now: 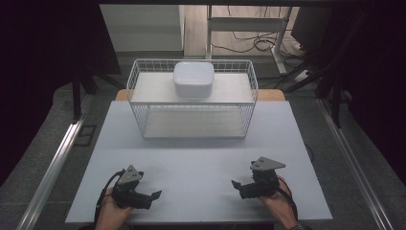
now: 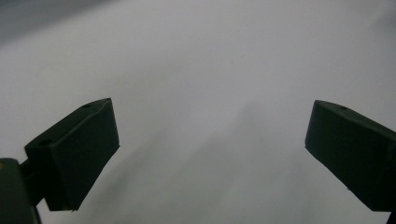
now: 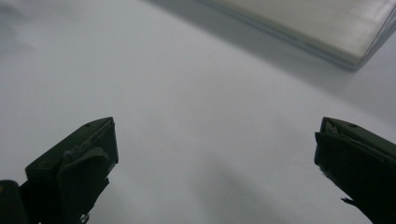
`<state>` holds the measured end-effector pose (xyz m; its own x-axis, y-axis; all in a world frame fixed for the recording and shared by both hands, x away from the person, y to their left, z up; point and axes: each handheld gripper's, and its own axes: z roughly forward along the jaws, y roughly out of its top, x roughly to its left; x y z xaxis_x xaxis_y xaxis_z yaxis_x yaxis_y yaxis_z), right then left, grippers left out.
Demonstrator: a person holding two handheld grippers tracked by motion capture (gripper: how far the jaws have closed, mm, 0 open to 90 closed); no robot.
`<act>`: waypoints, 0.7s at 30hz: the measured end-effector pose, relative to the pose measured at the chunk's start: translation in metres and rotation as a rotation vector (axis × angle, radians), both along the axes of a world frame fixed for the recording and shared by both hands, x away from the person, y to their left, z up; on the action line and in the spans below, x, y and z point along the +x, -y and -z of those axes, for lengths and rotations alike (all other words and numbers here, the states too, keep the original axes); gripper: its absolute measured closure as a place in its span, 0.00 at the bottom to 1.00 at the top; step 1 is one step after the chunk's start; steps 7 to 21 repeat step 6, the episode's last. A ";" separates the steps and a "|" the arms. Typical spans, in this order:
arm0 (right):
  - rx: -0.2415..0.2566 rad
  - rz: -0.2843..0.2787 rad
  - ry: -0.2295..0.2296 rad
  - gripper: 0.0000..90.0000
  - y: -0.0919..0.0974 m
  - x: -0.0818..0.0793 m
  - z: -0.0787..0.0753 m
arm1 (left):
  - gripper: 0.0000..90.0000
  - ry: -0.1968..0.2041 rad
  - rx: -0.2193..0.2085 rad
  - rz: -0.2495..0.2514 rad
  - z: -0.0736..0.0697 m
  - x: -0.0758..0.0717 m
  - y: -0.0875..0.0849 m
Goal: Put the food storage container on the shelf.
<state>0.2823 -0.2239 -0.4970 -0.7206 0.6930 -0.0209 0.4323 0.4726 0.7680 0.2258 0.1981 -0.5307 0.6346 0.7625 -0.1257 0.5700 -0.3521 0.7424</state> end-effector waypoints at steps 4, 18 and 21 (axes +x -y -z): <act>-0.034 0.002 -0.017 0.00 -0.001 0.001 0.007 | 0.03 -0.024 0.006 -0.005 0.004 -0.002 -0.002; -0.041 0.006 -0.016 0.00 -0.001 0.001 0.008 | 0.03 -0.023 -0.001 -0.008 0.004 -0.001 -0.003; -0.041 0.006 -0.016 0.00 -0.001 0.001 0.008 | 0.03 -0.023 -0.001 -0.008 0.004 -0.001 -0.003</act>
